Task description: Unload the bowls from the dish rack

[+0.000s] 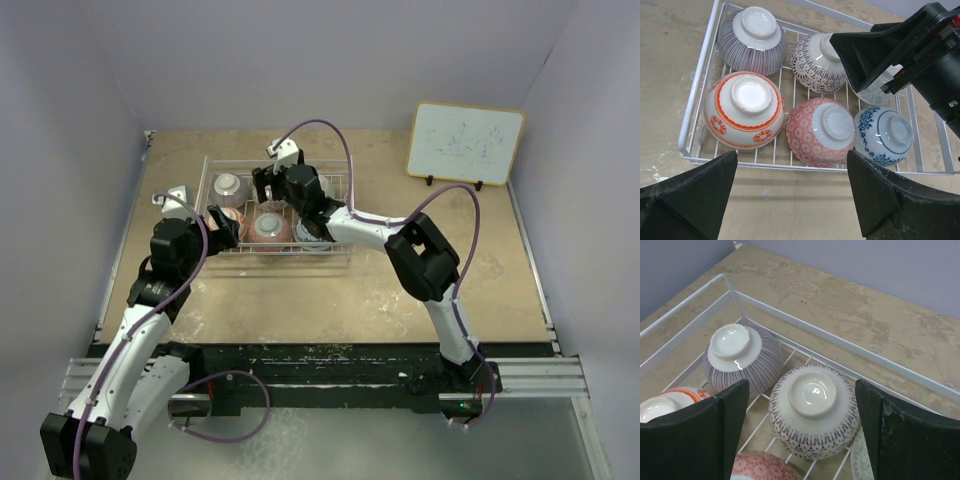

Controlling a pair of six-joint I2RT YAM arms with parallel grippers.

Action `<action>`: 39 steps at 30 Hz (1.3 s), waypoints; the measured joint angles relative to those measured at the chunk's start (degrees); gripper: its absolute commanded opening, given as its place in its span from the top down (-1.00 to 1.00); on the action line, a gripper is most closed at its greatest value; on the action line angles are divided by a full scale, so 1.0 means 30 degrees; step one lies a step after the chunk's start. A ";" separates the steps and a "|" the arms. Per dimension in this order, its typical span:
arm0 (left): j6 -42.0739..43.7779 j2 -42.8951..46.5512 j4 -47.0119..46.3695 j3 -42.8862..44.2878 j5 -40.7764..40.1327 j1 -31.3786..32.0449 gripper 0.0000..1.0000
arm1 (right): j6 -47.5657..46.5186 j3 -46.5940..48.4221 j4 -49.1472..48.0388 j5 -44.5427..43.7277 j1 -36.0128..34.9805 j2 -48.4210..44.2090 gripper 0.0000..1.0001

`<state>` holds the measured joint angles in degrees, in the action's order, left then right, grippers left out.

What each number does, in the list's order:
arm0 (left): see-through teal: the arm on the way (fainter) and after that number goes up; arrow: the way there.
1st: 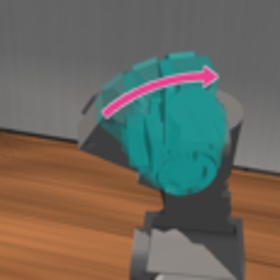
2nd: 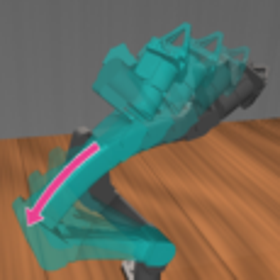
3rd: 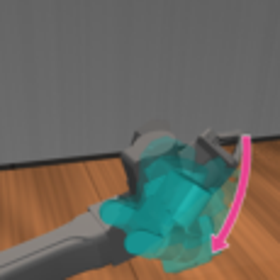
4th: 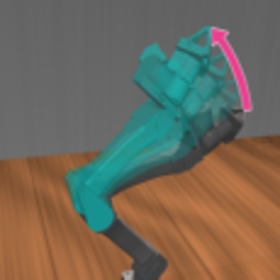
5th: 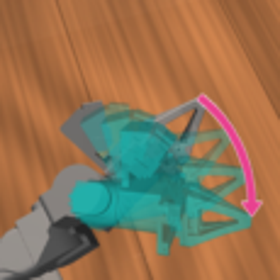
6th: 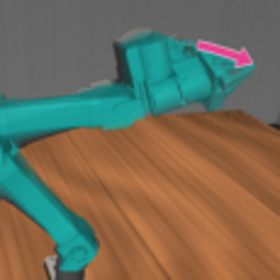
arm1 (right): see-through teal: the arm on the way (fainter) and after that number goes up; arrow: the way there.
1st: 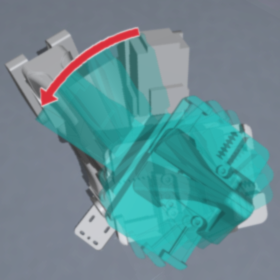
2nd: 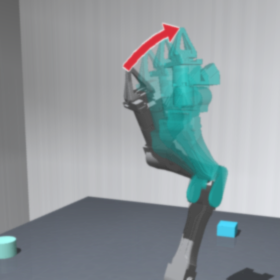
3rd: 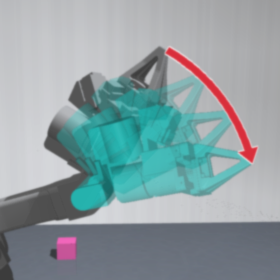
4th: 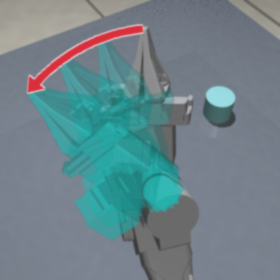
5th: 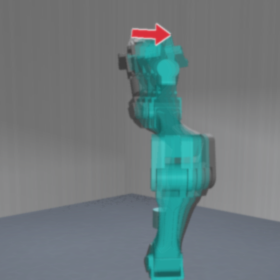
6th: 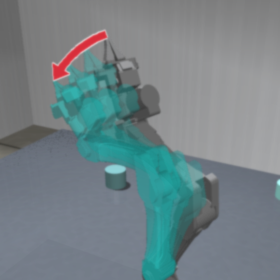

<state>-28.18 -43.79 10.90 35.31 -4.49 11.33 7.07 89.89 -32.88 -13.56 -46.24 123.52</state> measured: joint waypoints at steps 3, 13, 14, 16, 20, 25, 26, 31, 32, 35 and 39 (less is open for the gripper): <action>-0.0095 0.0044 0.0124 -0.0022 -0.0087 0.0000 -0.85 | 0.0000 0.1035 0.0007 0.0109 0.0000 0.0874 -0.72; -0.0117 0.0342 0.0240 -0.0022 -0.0131 0.0000 -0.85 | 0.0160 0.1676 -0.0073 0.0058 0.0000 0.2535 -0.66; -0.0117 0.0342 0.0240 -0.0022 -0.0131 0.0000 -0.85 | 0.0175 0.1676 -0.0073 0.0044 0.0000 0.2667 -0.65; -0.0117 0.0328 0.0226 -0.0029 -0.0131 0.0000 -0.85 | 0.0182 0.1676 -0.0109 0.0007 0.0000 0.2863 -0.57; -0.0117 0.0182 0.0109 -0.0029 -0.0117 0.0000 -0.85 | 0.0168 0.1676 -0.0313 -0.0117 0.0000 0.3082 -0.31; -0.0117 -0.0182 -0.0044 -0.0058 -0.0029 0.0000 -0.84 | 0.0233 0.1676 -0.0699 -0.0160 0.0007 0.3089 0.14; -0.0117 -0.0248 -0.0073 -0.0066 0.0000 0.0000 -0.84 | 0.0240 0.1690 -0.0765 -0.0233 0.0000 0.3089 0.21; -0.0124 -0.0554 -0.0335 -0.0146 0.0175 0.0000 -0.84 | 0.0124 0.1705 -0.0772 -0.0350 0.0000 0.3096 0.84; -0.0124 -0.0597 -0.0350 -0.0153 0.0233 0.0000 -0.84 | 0.0087 0.1719 -0.0736 -0.0372 0.0000 0.3096 0.95; -0.0197 -0.0780 -0.0510 -0.0175 0.0379 0.0000 -0.84 | 0.0073 0.1836 -0.0503 -0.0554 0.0000 0.3096 1.00; -0.0262 -0.0925 -0.0656 -0.0182 0.0452 0.0000 -0.84 | -0.0044 0.2004 -0.0095 -0.0663 -0.0051 0.3089 1.00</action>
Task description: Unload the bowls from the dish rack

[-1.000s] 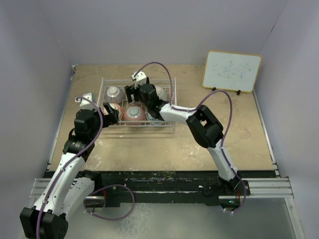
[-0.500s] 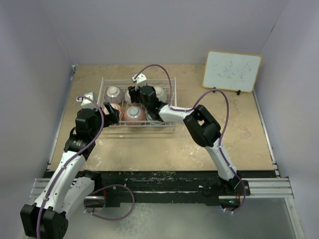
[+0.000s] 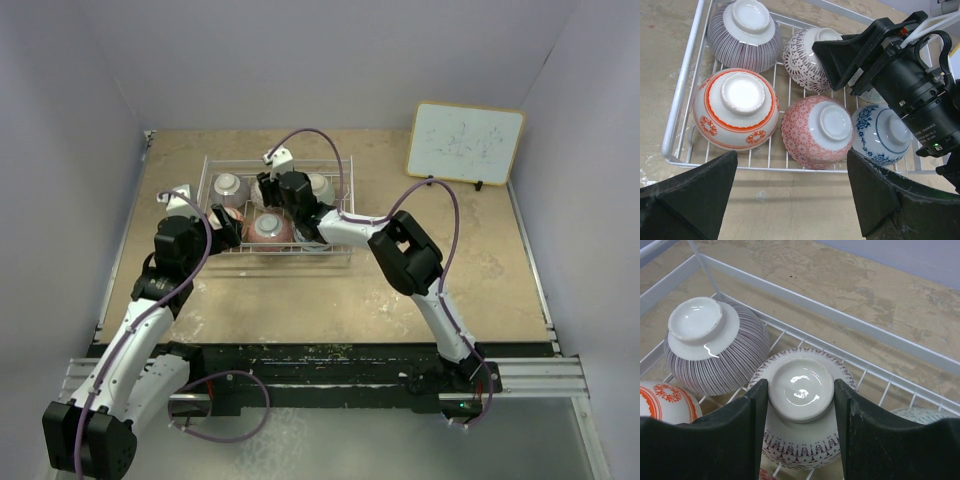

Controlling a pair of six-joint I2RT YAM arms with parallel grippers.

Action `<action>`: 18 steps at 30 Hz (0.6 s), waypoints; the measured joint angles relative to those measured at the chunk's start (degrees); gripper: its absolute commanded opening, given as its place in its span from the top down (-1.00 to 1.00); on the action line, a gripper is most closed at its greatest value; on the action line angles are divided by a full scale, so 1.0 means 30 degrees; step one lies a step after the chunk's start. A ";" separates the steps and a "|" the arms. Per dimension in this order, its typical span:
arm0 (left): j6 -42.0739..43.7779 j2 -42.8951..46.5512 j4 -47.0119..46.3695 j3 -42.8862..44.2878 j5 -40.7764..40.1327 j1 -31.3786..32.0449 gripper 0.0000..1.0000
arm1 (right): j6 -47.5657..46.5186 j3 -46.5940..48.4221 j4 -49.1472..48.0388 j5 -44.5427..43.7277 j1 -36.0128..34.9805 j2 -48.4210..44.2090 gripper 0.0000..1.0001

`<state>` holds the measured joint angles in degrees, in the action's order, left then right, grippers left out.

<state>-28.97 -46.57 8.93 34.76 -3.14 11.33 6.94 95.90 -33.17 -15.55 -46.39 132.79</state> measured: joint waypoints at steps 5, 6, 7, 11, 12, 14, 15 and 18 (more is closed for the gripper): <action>0.0000 0.0153 -0.0415 -0.0306 0.0291 0.0000 -0.84 | -0.0051 0.0000 0.0627 0.0036 -0.0022 -0.0277 1.00; -0.0007 0.0233 -0.0408 -0.0415 0.0379 0.0000 -0.84 | -0.0051 0.0000 0.0845 0.0044 -0.0022 -0.0372 1.00; -0.0007 0.0291 -0.0408 -0.0495 0.0423 0.0000 -0.84 | -0.0029 0.0000 0.1093 0.0066 -0.0022 -0.0466 1.00; -0.0015 0.0415 -0.0393 -0.0619 0.0481 0.0000 -0.84 | -0.0022 0.0124 0.1639 0.0168 -0.0022 -0.0729 1.00; -0.0015 0.0423 -0.0393 -0.0619 0.0481 0.0000 -0.84 | -0.0022 0.0284 0.1785 0.0204 -0.0022 -0.0729 1.00; -0.0022 0.0423 -0.0393 -0.0619 0.0481 0.0000 -0.84 | -0.0029 0.0663 0.2106 0.0240 -0.0022 -0.0729 1.00; -0.0058 0.0423 -0.0393 -0.0627 0.0481 0.0000 -0.84 | -0.0029 0.0816 0.2186 0.0255 -0.0022 -0.0729 1.00; -0.0153 0.0430 -0.0401 -0.0634 0.0488 0.0000 -0.84 | -0.0029 0.1217 0.2280 0.0248 -0.0022 -0.0736 1.00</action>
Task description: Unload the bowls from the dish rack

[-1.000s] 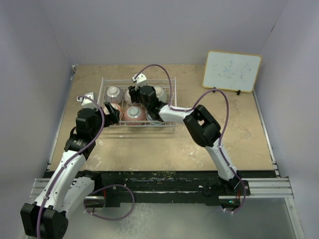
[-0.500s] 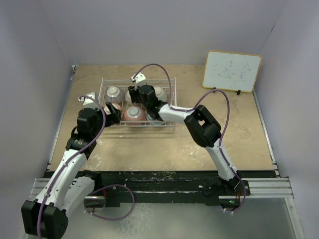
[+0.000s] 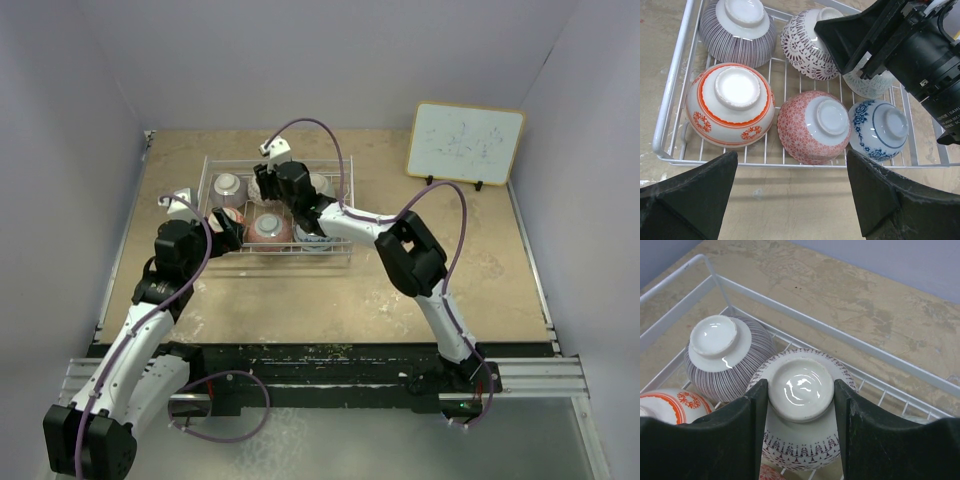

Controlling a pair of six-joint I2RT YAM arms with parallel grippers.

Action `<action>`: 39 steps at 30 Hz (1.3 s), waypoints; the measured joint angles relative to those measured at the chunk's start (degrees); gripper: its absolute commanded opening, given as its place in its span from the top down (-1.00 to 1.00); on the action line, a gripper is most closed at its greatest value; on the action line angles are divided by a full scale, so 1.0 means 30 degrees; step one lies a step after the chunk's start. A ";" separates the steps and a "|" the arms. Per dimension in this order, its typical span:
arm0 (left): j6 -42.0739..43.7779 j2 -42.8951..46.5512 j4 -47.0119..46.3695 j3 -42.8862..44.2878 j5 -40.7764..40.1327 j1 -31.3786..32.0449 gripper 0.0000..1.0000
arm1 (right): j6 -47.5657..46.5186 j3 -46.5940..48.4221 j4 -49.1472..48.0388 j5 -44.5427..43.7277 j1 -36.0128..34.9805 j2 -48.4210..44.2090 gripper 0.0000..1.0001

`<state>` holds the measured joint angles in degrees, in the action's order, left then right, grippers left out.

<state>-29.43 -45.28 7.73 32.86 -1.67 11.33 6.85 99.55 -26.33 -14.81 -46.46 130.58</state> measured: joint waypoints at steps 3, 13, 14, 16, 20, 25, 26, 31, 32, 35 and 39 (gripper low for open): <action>-0.0051 0.0102 -0.0284 -0.0219 0.0073 0.0000 -0.86 | 0.0000 0.0087 0.0044 -0.0015 0.0007 -0.0087 1.00; -0.1639 -0.0539 -0.1923 -0.0437 0.1632 0.0000 -0.98 | 0.0233 -0.1333 0.0160 0.0437 0.0211 -0.2477 1.00; -0.1894 -0.0627 -0.2375 -0.0452 0.2018 0.0000 -0.98 | 0.0335 -0.1763 0.0044 0.0517 0.0226 -0.3075 1.00; -0.2361 -0.0758 -0.3300 -0.0532 0.2579 0.0000 -0.98 | 0.0597 -0.2579 -0.0182 0.0772 0.0277 -0.4240 1.00; -0.3271 -0.1297 -0.5311 -0.0787 0.3665 0.0000 -0.98 | 0.1326 -0.4233 -0.0903 0.1260 0.0517 -0.6550 1.00; -0.4473 -0.1982 -0.8014 -0.1545 0.5085 0.0000 -0.98 | 0.3111 -0.6885 -0.2033 0.2557 0.1384 -0.8830 1.00; -0.4721 -0.2127 -0.8677 -0.1719 0.5413 0.0000 -0.98 | 0.3920 -0.8080 -0.2470 0.3162 0.1683 -0.9515 1.00; -0.5901 -0.3235 -1.2896 -0.2790 0.7227 0.0000 -0.98 | 0.5442 -1.0936 -0.3075 0.4160 0.3118 -1.1052 1.00; -0.6084 -0.3570 -1.3770 -0.2987 0.7577 0.0000 -0.98 | 0.5778 -1.1577 -0.3111 0.4422 0.3366 -1.1482 1.00; -0.6710 -0.4626 -1.6415 -0.3723 0.8429 0.0000 -0.98 | 0.6652 -1.3289 -0.3417 0.4940 0.4000 -1.2837 1.00; -0.7351 -0.5916 -1.8812 -0.4473 0.9114 0.0000 -0.98 | 0.7497 -1.4528 -0.4277 0.5632 0.4087 -1.4192 1.00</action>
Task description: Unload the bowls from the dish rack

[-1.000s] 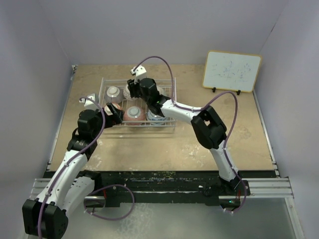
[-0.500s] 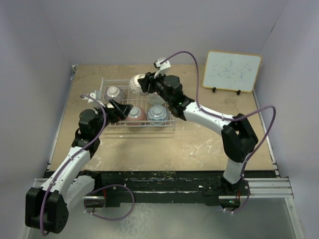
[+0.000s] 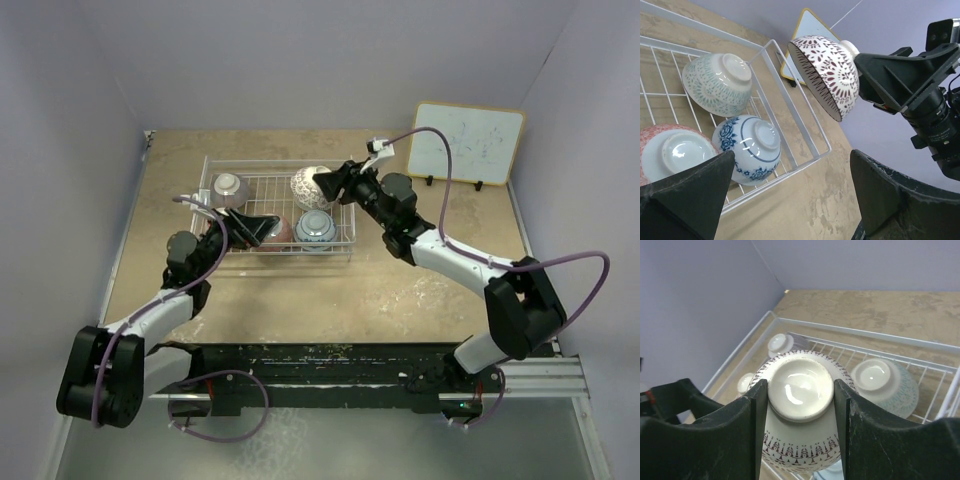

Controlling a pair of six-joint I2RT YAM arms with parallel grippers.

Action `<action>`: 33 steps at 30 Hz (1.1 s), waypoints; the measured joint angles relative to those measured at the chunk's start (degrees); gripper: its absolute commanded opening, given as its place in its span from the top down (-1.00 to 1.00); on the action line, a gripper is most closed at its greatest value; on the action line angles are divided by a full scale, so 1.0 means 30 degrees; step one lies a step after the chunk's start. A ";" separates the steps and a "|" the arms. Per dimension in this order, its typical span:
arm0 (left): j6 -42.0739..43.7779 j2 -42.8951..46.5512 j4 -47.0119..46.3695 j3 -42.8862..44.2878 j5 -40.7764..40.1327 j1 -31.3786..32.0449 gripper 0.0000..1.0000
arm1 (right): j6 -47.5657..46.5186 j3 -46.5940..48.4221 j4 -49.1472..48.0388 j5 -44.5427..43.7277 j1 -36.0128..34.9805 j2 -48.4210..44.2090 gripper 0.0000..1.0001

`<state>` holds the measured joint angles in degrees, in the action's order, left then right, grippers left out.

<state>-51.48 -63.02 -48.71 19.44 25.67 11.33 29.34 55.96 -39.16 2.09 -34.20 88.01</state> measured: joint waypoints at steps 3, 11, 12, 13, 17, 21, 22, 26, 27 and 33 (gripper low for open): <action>-0.0350 -0.0882 -0.1698 -0.0240 0.0379 0.0000 -1.00 | 0.0678 -0.0721 -0.1049 0.0619 -0.0007 -0.0510 1.00; -0.2368 -0.3985 -0.7788 -0.0758 0.1362 0.0000 -0.67 | 0.3235 -0.2193 -0.3796 0.2200 0.0015 -0.0087 1.00; -0.2608 -0.4386 -0.8451 -0.0816 0.1464 0.0000 -0.65 | 0.3606 -0.2353 -0.4255 0.2368 0.0015 0.0066 1.00; -0.2994 -0.4925 -0.9347 -0.0845 0.1625 0.0029 -0.62 | 0.4095 -0.2492 -0.4896 0.2696 0.0015 0.0342 1.00; -0.3825 -0.6681 -1.1650 -0.0845 0.1872 0.0474 -0.54 | 0.5209 -0.2521 -0.6091 0.3293 0.0015 0.1246 1.00; -0.3978 -0.6870 -1.2313 -0.0831 0.1872 0.1421 -0.53 | 0.5697 -0.2521 -0.6703 0.3650 0.0007 0.1610 1.00; -0.3985 -0.6870 -1.2415 -0.0801 0.1865 0.1639 -0.53 | 0.5770 -0.2521 -0.6863 0.3665 0.0007 0.1625 1.00; -0.4000 -0.6870 -1.2480 -0.0590 0.1690 0.2055 -0.32 | 0.5945 -0.2528 -0.7359 0.3665 0.0015 0.1632 1.00; -0.4007 -0.6870 -1.2480 -0.0554 0.1588 0.2127 -0.29 | 0.6011 -0.2565 -0.7519 0.3665 0.0015 0.1632 1.00; -0.4022 -0.6870 -1.2480 -0.0510 0.0801 0.2317 -0.19 | 0.6339 -0.2958 -0.8225 0.3701 0.0007 0.1683 1.00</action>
<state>-63.55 -83.64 -86.15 17.91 28.08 18.28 48.36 47.09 -63.83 13.19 -34.17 93.06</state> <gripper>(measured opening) 0.613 0.526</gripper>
